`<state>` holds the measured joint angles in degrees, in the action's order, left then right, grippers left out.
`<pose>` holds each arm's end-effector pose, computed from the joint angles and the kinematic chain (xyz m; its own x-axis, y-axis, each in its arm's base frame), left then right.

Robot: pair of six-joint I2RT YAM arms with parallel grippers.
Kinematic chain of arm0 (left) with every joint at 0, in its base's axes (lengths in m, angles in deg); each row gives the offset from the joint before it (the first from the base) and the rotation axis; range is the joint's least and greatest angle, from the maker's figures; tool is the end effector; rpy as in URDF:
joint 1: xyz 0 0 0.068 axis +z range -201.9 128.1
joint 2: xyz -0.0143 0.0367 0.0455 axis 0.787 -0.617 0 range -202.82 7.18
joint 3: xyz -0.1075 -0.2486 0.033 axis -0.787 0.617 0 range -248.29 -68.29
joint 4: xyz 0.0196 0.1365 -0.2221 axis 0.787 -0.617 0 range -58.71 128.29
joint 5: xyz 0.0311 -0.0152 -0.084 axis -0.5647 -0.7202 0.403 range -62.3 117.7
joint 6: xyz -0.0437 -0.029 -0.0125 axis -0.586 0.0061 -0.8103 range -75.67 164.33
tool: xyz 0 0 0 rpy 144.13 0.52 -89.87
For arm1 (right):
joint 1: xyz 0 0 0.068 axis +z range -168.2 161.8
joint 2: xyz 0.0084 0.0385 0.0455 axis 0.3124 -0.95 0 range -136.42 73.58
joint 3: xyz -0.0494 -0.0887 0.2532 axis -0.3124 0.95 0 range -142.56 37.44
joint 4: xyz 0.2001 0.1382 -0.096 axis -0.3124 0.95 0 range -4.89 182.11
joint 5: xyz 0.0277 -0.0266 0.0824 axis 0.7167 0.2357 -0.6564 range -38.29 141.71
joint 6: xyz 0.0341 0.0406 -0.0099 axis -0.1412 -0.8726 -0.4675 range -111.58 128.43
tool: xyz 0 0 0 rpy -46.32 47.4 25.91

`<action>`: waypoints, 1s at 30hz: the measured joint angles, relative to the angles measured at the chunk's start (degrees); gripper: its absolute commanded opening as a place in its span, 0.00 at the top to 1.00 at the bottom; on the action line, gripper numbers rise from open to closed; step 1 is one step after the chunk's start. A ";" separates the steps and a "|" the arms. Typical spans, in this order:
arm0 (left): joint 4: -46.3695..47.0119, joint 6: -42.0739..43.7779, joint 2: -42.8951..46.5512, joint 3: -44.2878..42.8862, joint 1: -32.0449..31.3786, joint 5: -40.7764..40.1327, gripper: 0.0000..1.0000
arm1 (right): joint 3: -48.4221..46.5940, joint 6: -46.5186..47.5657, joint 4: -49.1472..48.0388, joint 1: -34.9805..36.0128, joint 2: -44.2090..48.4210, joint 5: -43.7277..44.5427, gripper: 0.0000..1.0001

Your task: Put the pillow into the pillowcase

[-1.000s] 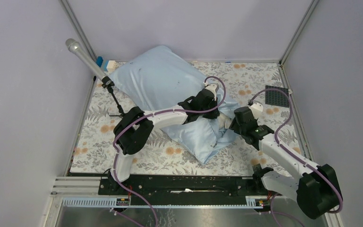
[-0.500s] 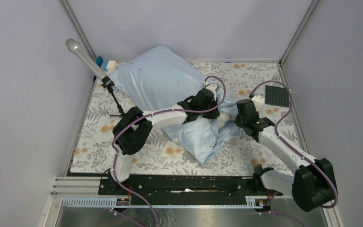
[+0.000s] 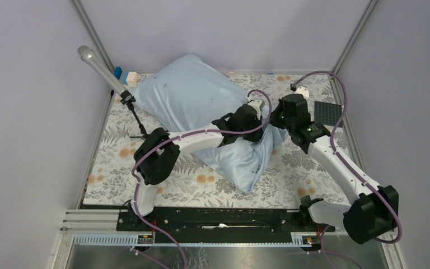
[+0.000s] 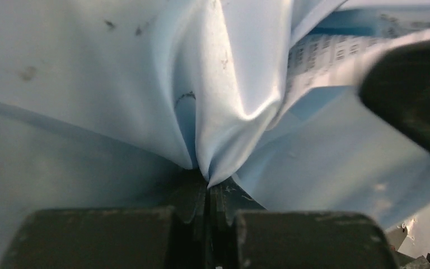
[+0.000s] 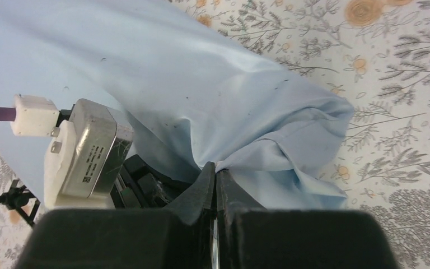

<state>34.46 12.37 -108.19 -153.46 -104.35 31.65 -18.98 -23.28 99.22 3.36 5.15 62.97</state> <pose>0.2819 -0.3707 0.2194 -0.7265 0.0785 -0.6826 0.5199 0.7124 -0.4714 0.2563 0.0937 0.3188 -0.4520 0.3756 -0.8090 0.0473 0.9158 0.3988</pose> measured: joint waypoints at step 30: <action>-23.98 3.56 16.68 2.43 -6.16 -11.85 0.37 | 16.46 -7.21 -9.51 -2.12 11.47 -9.46 1.00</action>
<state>10.48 15.93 -91.51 -151.03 -110.51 19.80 -2.53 -30.49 89.71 1.24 16.63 53.51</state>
